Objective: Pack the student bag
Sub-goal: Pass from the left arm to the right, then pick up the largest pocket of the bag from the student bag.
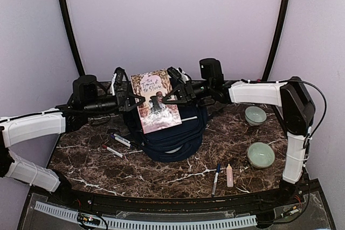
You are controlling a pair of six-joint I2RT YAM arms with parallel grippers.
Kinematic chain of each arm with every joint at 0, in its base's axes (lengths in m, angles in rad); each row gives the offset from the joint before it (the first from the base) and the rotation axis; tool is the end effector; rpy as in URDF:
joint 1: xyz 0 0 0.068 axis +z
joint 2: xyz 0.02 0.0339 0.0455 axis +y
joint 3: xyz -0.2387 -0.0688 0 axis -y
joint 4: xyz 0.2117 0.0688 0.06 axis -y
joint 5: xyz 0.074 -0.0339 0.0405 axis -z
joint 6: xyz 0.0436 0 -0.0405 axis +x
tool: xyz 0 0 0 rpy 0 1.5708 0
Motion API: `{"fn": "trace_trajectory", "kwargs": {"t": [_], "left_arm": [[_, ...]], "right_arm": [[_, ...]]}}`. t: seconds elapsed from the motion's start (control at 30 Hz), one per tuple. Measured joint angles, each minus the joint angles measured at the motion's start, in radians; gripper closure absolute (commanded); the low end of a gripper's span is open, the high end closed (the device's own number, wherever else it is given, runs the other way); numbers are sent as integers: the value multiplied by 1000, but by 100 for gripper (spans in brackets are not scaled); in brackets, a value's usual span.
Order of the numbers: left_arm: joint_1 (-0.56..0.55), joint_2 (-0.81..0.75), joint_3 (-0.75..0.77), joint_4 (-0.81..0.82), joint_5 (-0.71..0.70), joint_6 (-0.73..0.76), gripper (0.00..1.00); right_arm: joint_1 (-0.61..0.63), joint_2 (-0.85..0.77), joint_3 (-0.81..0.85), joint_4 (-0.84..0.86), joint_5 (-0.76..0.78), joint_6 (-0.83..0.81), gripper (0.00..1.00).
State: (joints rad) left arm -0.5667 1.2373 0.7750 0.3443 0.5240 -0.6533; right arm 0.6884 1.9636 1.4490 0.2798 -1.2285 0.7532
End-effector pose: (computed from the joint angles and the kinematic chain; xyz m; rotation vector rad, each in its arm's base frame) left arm 0.2153 -0.1629 0.2852 0.3533 1.8311 -1.3220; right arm 0.2916 0.2931 0.2614 -1.0041 1.9506 2.0140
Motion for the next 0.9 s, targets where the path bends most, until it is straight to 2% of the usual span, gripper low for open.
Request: {"fn": "trace_trajectory", "kwargs": {"t": [0.03,0.07,0.17,0.3,0.4,0.57,0.9], "left_arm": [[0,0,-2,6,1,-3,100],[0,0,-5,11,2,-6,99],[0,2,-6,15,4,-9,90],[-1,19,-2,-8,-7,11,56],[-1,43,29,-82,-42,44,47],[-1,106,122,-204,-92,117,44],[-46,310,309,-369,-63,279,52]], "right_arm": [[0,0,11,-31,11,-20,93],[1,0,18,-51,19,-43,97],[-5,0,24,-110,50,-82,100],[-18,0,22,-148,62,-114,100],[-52,-8,10,-182,72,-146,100],[-168,-66,-1,-346,118,-300,100],[-485,-332,-64,-622,307,-684,100]]}}
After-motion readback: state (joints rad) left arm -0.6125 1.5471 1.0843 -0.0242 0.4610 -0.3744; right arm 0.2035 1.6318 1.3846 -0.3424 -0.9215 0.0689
